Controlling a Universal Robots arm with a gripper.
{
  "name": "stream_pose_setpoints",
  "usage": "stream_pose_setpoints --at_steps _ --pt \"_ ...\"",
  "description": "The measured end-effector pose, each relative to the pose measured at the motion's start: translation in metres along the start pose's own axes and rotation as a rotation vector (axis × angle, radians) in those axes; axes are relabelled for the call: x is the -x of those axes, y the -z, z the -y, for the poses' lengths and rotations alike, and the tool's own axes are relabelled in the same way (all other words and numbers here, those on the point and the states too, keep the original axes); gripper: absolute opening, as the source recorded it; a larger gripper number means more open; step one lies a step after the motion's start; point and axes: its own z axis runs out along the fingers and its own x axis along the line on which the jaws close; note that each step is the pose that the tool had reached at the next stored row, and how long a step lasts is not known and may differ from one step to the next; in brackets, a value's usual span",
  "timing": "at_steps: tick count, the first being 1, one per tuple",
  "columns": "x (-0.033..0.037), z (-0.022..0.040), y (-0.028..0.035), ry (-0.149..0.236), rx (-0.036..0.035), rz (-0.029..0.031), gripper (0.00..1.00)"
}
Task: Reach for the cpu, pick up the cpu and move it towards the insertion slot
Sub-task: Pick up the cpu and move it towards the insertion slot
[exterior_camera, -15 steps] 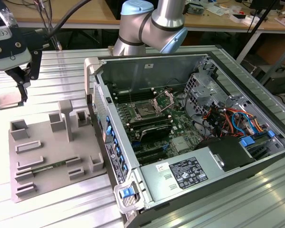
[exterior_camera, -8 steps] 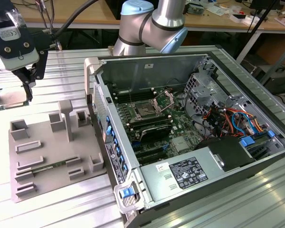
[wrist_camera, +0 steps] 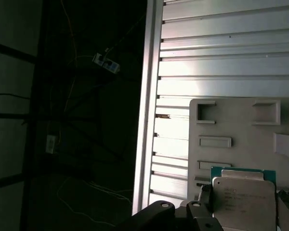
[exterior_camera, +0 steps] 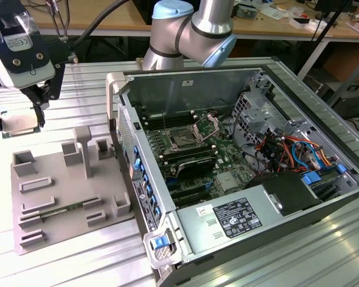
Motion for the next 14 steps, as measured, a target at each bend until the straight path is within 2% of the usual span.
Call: stream_pose_setpoints --at_steps 14 --pt "0.0096 0.0009 0.0 0.0 0.0 0.0 0.55"
